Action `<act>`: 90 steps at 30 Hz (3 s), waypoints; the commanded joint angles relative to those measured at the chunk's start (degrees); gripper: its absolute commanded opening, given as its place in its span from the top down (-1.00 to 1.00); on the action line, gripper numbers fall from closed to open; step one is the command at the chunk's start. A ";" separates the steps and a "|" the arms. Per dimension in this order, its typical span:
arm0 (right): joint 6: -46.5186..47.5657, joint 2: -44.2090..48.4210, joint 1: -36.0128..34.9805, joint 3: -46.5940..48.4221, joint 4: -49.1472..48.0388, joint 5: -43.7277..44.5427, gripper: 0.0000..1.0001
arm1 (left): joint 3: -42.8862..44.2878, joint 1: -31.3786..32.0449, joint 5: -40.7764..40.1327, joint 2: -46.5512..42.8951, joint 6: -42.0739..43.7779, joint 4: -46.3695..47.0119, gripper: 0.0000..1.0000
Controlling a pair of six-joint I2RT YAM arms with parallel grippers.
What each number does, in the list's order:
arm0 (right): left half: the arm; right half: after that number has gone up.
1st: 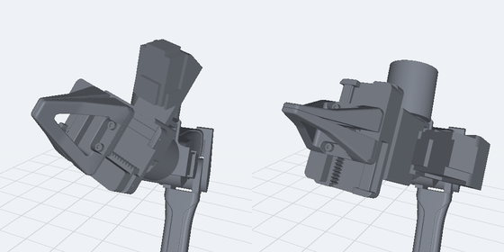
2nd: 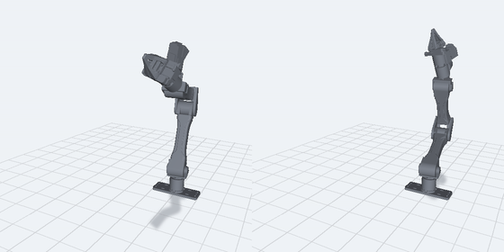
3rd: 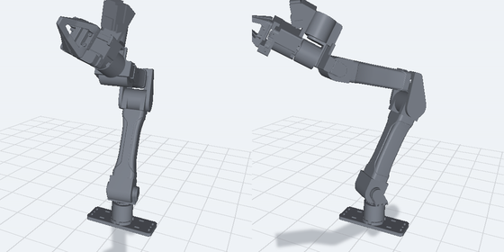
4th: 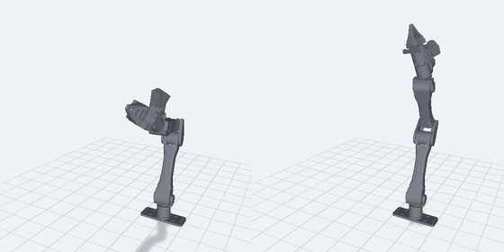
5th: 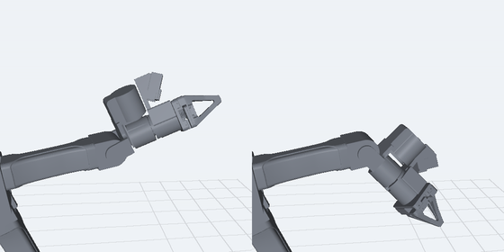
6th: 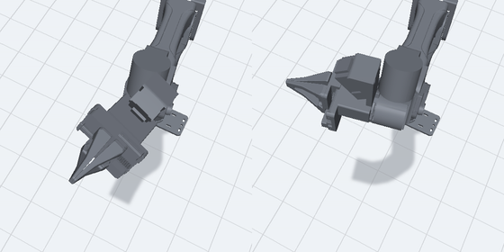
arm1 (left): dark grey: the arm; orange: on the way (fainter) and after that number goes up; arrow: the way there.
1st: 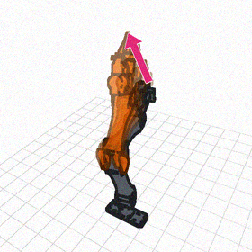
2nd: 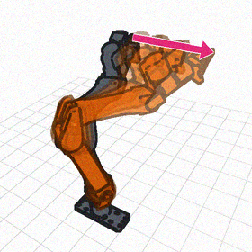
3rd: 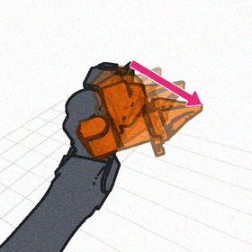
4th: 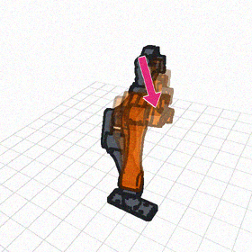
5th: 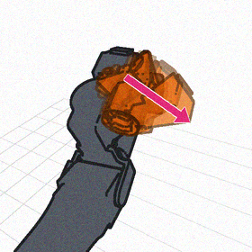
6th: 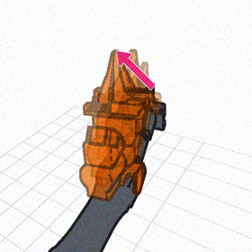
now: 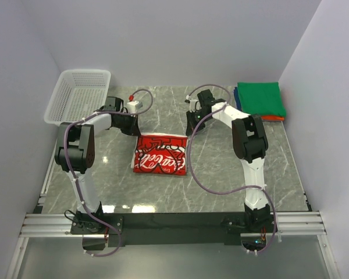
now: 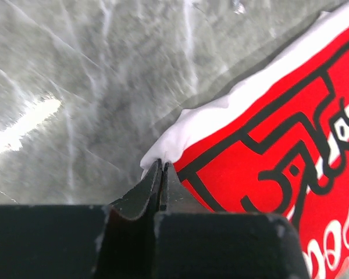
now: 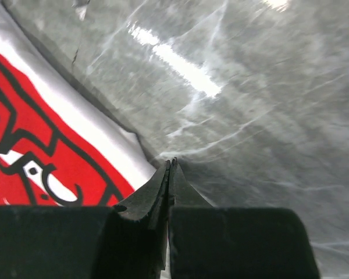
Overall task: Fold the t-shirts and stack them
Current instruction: Neatly place the folded tshirt to the corner
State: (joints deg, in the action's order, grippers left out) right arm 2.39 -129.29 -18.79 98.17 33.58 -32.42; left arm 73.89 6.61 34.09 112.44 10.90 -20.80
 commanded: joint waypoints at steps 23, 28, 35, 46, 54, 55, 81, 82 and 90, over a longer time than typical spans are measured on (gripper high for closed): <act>-26.63 19.35 -4.68 -19.41 -25.02 -22.15 0.13 | -6.63 -1.61 22.86 -13.92 -20.99 6.28 0.10; -34.64 9.45 -6.09 -19.08 -30.94 -24.00 0.18 | -14.03 0.59 22.78 -9.36 -31.89 20.53 0.22; -35.79 -1.83 -0.92 -9.07 -23.92 -15.04 0.24 | -11.58 0.24 17.87 5.04 -40.33 30.55 0.37; -29.99 2.80 2.97 1.08 -18.35 -15.64 0.29 | -2.60 -0.81 20.31 2.10 -38.15 27.93 0.30; -39.39 18.29 -4.14 -23.10 -35.06 -21.98 0.26 | -15.95 1.29 24.45 -13.74 -38.23 25.90 0.19; -39.92 17.85 -5.02 -25.03 -36.64 -22.59 0.26 | -16.66 1.56 24.62 -12.35 -38.75 26.07 0.20; -31.92 21.10 -8.89 -30.14 -30.85 -22.59 0.31 | -26.06 -1.52 30.60 -15.41 -31.99 20.35 0.30; -32.62 20.75 -9.77 -30.84 -31.90 -22.77 0.31 | -26.68 -1.08 30.60 -14.72 -32.42 22.10 0.31; -36.40 7.49 -8.64 -31.20 -32.79 -21.36 0.35 | -26.52 -3.00 26.83 -2.68 -35.06 25.63 0.33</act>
State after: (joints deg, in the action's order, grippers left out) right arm -32.86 -116.27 -31.09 67.37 0.10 -55.35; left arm 46.76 5.43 62.46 106.74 -23.57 2.70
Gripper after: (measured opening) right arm 0.326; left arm 0.337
